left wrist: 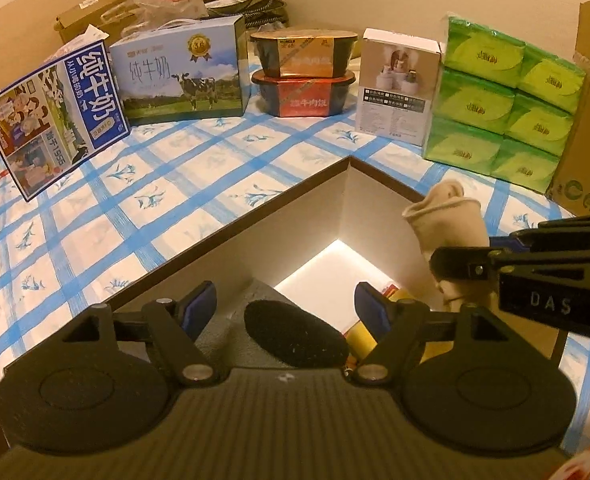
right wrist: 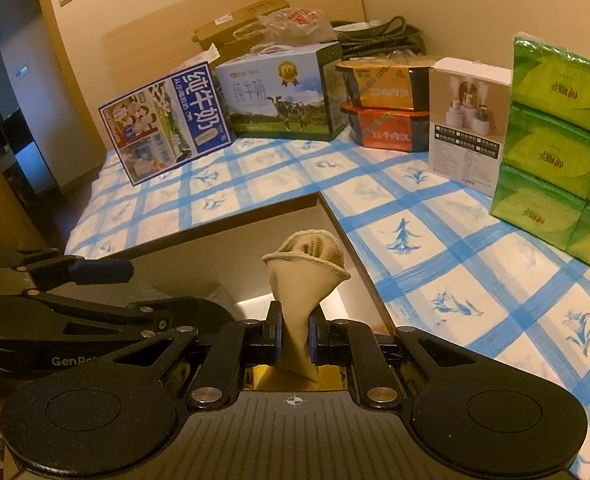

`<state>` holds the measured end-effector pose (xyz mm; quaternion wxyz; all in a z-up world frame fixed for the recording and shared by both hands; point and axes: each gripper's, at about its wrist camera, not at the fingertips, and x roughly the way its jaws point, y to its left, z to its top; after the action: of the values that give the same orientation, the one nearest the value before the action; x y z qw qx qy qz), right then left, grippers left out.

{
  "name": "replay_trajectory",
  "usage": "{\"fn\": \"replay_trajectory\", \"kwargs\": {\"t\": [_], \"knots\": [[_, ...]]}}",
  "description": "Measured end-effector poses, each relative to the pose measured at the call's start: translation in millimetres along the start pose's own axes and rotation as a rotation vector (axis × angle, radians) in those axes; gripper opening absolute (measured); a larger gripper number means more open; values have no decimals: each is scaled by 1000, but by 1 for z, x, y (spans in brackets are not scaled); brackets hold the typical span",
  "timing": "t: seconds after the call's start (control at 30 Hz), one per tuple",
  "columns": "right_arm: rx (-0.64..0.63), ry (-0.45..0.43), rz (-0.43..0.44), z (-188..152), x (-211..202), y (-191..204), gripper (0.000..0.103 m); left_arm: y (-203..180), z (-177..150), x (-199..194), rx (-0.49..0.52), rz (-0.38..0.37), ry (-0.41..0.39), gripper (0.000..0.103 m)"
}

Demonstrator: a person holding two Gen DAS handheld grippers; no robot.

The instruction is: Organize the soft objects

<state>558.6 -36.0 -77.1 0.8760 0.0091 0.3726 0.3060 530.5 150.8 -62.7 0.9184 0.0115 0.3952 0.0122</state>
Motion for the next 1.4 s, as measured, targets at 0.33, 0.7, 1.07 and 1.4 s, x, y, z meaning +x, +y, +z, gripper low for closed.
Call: {"fn": "replay_trajectory", "kwargs": {"t": [0.33, 0.7, 1.07, 1.4], "knots": [[0, 4, 6, 3, 12, 3, 13, 6, -2, 5, -10, 16, 10, 74], [11, -21, -9, 6, 19, 5, 45, 11, -5, 7, -15, 21, 19, 74], [4, -15, -13, 1, 15, 5, 53, 11, -6, 5, -19, 25, 15, 74], [6, -12, -11, -2, 12, 5, 55, 13, -11, 1, -29, 24, 19, 74]]}}
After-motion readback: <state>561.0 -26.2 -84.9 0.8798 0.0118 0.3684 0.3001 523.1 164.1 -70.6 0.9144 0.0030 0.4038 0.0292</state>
